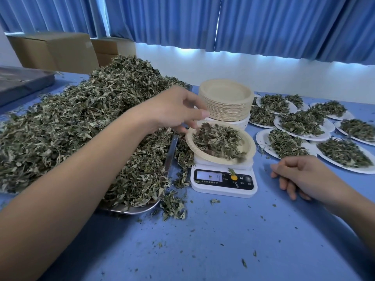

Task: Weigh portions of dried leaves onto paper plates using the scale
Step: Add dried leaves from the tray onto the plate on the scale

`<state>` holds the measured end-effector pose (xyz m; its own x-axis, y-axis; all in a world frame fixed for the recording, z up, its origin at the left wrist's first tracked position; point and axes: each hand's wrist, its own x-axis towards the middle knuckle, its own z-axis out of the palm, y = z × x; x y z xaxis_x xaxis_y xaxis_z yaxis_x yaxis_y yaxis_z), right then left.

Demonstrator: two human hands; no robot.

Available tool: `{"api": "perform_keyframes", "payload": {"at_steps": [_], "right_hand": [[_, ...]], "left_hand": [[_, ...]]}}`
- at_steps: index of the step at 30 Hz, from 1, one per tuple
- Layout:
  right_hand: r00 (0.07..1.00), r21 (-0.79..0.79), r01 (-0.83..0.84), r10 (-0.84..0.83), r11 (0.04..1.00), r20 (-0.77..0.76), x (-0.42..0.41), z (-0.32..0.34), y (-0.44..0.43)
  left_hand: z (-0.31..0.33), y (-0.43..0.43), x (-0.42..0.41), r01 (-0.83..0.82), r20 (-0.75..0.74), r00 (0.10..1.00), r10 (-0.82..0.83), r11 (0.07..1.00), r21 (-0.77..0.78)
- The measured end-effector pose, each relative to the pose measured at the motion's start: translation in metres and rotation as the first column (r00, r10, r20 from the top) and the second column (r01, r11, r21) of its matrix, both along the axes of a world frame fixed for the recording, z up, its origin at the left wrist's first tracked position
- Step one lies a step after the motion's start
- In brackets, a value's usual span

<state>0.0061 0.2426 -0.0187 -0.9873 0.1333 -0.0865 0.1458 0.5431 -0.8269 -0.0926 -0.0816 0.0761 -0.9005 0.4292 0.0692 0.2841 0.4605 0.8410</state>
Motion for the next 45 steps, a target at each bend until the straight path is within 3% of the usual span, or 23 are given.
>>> {"api": "perform_keyframes", "payload": {"at_steps": [3, 6, 10, 12, 14, 20, 27, 29, 31, 33, 36, 38, 40, 45], "right_hand": [[1.0, 0.001, -0.002, 0.002, 1.0, 0.001, 0.0, 0.0, 0.0], [1.0, 0.005, -0.002, 0.002, 1.0, -0.001, 0.001, 0.001, 0.0], [1.0, 0.003, 0.0, 0.0, 1.0, 0.004, 0.002, 0.002, -0.001], [1.0, 0.005, 0.0, 0.0, 1.0, 0.004, 0.002, 0.002, -0.001], [1.0, 0.008, -0.001, 0.001, 1.0, 0.001, 0.002, 0.003, -0.001], [1.0, 0.01, -0.007, 0.007, 1.0, -0.003, 0.004, 0.003, -0.002], [1.0, 0.0, 0.008, -0.008, 1.0, -0.016, 0.005, 0.004, -0.006], [0.998, -0.049, 0.02, -0.024, 0.999, -0.066, 0.005, 0.004, -0.01], [0.99, -0.085, 0.008, -0.02, 0.996, -0.141, 0.004, 0.009, -0.02], [0.977, -0.009, -0.013, 0.011, 1.0, -0.214, 0.001, 0.014, -0.03], [0.969, 0.171, -0.054, 0.093, 0.984, -0.231, -0.005, 0.017, -0.037], [0.977, 0.207, -0.064, 0.104, 0.976, -0.188, -0.011, 0.017, -0.043], [0.985, 0.154, -0.035, 0.061, 0.987, -0.161, -0.016, 0.019, -0.05], [0.997, -0.172, 0.031, -0.042, 0.985, -0.065, -0.031, 0.022, -0.055]], "left_hand": [[0.004, -0.01, -0.008, -0.097, -0.204, 0.978, 0.045, 0.962, -0.253], [0.005, -0.025, -0.016, -0.218, -0.296, 0.954, 0.042, 0.775, -0.593], [-0.005, -0.041, -0.022, -0.112, -0.118, 0.993, 0.024, 0.541, -0.833], [-0.011, -0.043, -0.023, 0.026, 0.034, 0.999, 0.007, 0.504, -0.863], [-0.017, -0.041, -0.026, 0.085, 0.092, 0.996, -0.011, 0.493, -0.866], [-0.029, -0.035, -0.031, 0.07, 0.049, 0.997, -0.052, 0.539, -0.84], [-0.023, -0.035, -0.026, 0.042, 0.008, 0.998, -0.067, 0.531, -0.847], [-0.017, -0.031, -0.023, -0.068, -0.121, 0.992, -0.04, 0.635, -0.77], [-0.013, -0.021, -0.018, -0.159, -0.248, 0.969, 0.013, 0.801, -0.577], [-0.015, -0.005, -0.011, -0.181, -0.3, 0.953, 0.037, 0.865, -0.468], [-0.029, 0.016, -0.004, -0.116, -0.239, 0.971, -0.02, 0.834, -0.54], [-0.036, 0.021, -0.005, -0.113, -0.241, 0.97, -0.037, 0.808, -0.579], [-0.037, 0.021, -0.008, -0.138, -0.252, 0.968, -0.01, 0.816, -0.561], [-0.034, 0.022, -0.015, -0.112, -0.18, 0.983, 0.028, 0.873, -0.475]]}}
